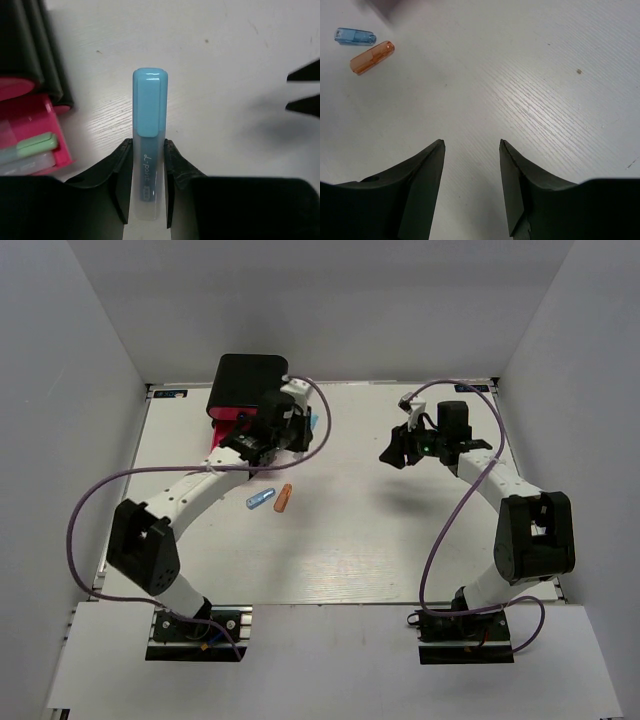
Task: Sort the stationery into containers
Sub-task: Place the pen in the drawer.
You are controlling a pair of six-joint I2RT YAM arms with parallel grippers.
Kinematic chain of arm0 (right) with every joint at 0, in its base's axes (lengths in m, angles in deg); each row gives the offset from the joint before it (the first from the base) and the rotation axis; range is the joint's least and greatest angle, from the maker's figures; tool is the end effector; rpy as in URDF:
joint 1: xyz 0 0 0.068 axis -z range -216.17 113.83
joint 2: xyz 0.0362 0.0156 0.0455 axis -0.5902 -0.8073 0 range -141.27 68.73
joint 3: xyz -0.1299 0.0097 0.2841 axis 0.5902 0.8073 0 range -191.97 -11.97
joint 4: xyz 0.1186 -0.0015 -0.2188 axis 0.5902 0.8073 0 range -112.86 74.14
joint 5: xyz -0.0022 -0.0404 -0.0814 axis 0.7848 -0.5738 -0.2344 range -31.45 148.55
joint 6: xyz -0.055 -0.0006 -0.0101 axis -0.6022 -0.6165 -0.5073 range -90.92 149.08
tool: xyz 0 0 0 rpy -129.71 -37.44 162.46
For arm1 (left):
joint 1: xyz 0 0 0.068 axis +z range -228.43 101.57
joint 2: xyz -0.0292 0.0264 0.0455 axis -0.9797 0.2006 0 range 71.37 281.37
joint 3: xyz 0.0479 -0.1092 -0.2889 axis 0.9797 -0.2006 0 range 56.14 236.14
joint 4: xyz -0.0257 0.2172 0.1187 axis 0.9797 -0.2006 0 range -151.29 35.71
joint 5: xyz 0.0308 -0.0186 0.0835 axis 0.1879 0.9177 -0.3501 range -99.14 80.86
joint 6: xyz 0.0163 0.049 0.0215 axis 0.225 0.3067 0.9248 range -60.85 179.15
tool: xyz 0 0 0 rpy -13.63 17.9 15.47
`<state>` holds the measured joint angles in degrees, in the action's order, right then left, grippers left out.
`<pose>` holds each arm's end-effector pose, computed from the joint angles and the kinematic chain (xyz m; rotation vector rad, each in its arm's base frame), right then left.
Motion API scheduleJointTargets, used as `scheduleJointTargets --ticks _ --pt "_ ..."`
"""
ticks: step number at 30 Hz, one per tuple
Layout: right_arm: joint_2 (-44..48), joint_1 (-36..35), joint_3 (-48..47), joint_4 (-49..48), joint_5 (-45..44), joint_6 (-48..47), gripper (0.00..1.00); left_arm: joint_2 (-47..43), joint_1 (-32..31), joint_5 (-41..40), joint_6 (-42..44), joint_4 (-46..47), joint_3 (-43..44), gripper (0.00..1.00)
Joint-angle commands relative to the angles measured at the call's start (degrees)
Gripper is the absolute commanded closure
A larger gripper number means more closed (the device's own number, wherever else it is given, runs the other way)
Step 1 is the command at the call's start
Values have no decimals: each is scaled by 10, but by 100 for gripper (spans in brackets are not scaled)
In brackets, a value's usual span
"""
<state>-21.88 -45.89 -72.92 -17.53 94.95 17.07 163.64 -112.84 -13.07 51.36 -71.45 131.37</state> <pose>0.3315 0.0800 0.2957 -0.7450 1.9838 0.6650 0.3018 -0.2036 0.3444 0.4649 2.1372 -0.3467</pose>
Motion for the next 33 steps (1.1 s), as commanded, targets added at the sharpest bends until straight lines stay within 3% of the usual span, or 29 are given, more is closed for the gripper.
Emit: scheduleJointTargets --ticks 1,4,7,11,15,17,22,24,27,33 --pt "18 5 10 -33 17 -7 46 -34 25 -51 -147 -84 13 100" --pt "15 7 14 -38 22 0 46 -75 38 -78 -240 -79 -21 100" --pt "12 5 17 -47 24 3 46 -133 53 -133 -392 -94 -57 100" --pt "16 7 27 -63 24 6 46 -206 76 -206 -629 -181 -89 100" --pt "18 7 39 -72 27 10 46 -266 89 -292 -749 -193 -132 100" --pt "18 7 41 -75 30 14 46 -273 108 -298 -797 -181 -153 100" --pt "30 5 43 -79 32 7 46 -228 131 -255 -890 -186 -153 100" --pt "38 4 51 -80 32 3 46 -211 145 -242 -911 -138 -169 100" --pt "49 5 61 -80 31 -7 46 -189 162 -225 -917 -96 -175 100" --pt "74 7 87 -86 24 -20 46 -103 187 -195 -917 -96 -95 100"
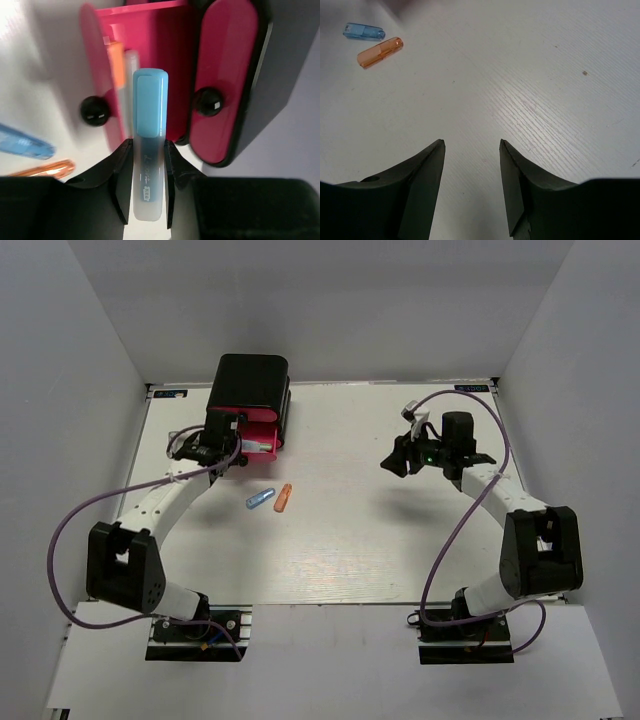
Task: Sort the stationery into containers
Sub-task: Place the pen in the drawer, then close the drawer in the storage box.
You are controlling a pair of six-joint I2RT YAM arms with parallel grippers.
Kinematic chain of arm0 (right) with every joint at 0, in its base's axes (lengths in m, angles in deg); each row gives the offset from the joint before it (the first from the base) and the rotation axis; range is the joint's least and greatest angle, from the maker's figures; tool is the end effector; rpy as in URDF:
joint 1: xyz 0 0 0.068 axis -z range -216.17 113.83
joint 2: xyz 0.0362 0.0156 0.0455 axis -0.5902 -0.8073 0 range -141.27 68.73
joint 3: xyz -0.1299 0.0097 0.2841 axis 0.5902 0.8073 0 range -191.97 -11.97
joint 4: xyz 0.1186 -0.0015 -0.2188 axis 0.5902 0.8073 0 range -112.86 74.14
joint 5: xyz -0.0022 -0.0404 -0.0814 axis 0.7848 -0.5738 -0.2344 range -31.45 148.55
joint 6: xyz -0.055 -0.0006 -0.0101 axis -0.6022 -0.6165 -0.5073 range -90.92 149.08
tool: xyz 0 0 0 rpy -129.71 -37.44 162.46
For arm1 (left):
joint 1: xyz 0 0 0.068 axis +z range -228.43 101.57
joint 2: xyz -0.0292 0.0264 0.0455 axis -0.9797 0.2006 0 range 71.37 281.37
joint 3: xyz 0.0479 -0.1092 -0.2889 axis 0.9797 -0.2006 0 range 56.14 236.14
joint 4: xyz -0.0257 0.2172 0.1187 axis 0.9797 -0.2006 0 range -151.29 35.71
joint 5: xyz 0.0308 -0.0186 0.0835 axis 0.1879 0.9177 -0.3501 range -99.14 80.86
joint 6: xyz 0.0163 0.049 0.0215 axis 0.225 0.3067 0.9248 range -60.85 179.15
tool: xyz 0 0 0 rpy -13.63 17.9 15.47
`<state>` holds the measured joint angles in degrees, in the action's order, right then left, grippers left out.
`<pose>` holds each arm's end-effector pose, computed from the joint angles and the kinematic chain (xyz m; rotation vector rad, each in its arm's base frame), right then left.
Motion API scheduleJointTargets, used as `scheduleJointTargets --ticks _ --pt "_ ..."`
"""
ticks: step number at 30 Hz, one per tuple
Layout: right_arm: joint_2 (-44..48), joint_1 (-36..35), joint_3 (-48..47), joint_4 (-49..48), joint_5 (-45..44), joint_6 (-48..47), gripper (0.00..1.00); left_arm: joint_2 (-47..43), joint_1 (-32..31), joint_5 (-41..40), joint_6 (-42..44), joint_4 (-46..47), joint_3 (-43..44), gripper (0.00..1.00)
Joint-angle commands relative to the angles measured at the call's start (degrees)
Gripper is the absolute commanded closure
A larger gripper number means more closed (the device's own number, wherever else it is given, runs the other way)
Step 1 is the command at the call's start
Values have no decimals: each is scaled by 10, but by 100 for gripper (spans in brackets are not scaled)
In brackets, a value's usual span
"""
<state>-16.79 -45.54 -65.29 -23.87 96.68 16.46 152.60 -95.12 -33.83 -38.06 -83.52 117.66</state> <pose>0.3053 0.0745 0.2909 -0.7700 1.9039 0.6643 0.2760 -0.0660 0.3110 -1.6759 1.6794 -0.4598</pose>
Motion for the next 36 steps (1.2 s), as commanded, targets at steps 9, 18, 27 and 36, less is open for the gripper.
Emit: scheduleJointTargets --ticks 9,18,27,36 --pt "32 3 27 -29 2 -15 46 81 39 63 -23 17 81 99" --pt "32 1 24 -12 26 -44 46 99 44 111 34 70 106 50" --pt "32 1 24 9 39 -79 46 12 44 190 102 71 95 45" --pt "19 0 4 24 27 -183 100 -168 39 224 476 164 -171 100"
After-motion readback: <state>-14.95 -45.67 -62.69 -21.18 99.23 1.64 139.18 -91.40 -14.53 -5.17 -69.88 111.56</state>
